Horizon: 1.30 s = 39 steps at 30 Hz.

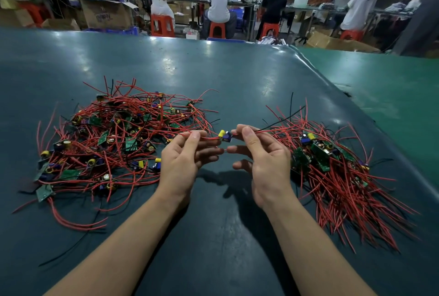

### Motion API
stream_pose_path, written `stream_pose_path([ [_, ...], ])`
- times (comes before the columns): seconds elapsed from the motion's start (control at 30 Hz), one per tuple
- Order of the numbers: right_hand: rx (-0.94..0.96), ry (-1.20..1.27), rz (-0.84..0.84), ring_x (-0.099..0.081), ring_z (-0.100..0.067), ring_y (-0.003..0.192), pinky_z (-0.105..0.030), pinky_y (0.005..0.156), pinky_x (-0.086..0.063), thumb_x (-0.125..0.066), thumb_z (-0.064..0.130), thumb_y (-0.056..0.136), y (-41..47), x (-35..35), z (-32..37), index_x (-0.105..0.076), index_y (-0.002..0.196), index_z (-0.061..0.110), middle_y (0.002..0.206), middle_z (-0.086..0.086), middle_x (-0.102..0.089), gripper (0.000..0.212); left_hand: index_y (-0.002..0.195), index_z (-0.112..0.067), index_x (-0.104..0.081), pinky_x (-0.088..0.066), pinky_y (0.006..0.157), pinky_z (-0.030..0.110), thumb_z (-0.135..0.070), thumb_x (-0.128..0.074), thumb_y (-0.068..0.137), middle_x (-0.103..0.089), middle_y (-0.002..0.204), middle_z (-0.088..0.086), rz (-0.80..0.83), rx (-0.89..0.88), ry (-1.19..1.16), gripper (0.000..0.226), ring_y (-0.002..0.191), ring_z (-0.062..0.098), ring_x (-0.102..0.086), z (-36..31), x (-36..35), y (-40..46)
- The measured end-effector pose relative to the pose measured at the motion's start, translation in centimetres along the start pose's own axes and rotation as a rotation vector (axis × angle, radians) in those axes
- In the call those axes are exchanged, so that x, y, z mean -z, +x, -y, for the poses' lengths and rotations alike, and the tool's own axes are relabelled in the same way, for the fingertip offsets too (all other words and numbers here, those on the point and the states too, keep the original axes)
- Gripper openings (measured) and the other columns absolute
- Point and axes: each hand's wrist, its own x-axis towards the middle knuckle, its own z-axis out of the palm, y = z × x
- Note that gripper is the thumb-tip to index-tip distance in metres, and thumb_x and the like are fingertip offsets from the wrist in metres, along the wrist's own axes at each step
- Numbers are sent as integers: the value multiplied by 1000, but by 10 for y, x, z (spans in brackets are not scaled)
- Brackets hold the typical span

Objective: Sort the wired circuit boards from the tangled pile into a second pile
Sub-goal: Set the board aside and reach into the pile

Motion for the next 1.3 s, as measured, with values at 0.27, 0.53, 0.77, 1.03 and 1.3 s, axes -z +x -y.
stream_pose_path([
  [0.27, -124, -56, -22, -65, -14, 58, -20, 41, -45, -66, 17, 92, -2, -2, -5, -72, 84, 10, 78, -3, -72, 12, 96, 2, -69, -55, 63, 23, -4, -70, 87, -74, 73, 8, 129, -153, 323, 11, 62, 15, -69, 6, -4, -7],
  [0.53, -98, -147, -22, -57, -5, 50, -17, 39, -39, -60, 17, 96, 6, 5, -2, -74, 76, 14, 74, 2, -73, 24, 87, -2, -71, -54, 59, 24, -11, -73, 85, -73, 72, 9, 136, -166, 326, 10, 59, 18, -68, 4, -5, -12],
  [0.77, 67, -77, -261, -50, -7, 43, -18, 36, -36, -57, 17, 98, 18, 18, 6, -71, 72, 16, 71, 2, -70, 30, 80, -8, -69, -52, 58, 24, -27, -71, 76, -70, 68, 9, 80, -110, 179, 19, 55, 17, -62, -3, -4, -9],
  [1.03, -264, 383, -154, -34, -6, 31, -15, 31, -25, -45, 20, 101, 19, 11, 15, -45, 64, 15, 47, 3, -50, 38, 73, -17, -76, -48, 54, 20, -23, -75, 80, -66, 65, 5, 164, -42, 45, 9, 54, 14, -57, -3, 2, -8],
  [1.3, -226, 421, -152, -41, -5, 39, -15, 35, -32, -49, 23, 101, 20, 13, 13, -63, 78, 7, 63, -4, -67, 32, 70, -15, -76, -46, 53, 18, -19, -68, 76, -66, 64, 7, 69, -1, -55, 11, 52, 12, -55, -9, 5, -8],
])
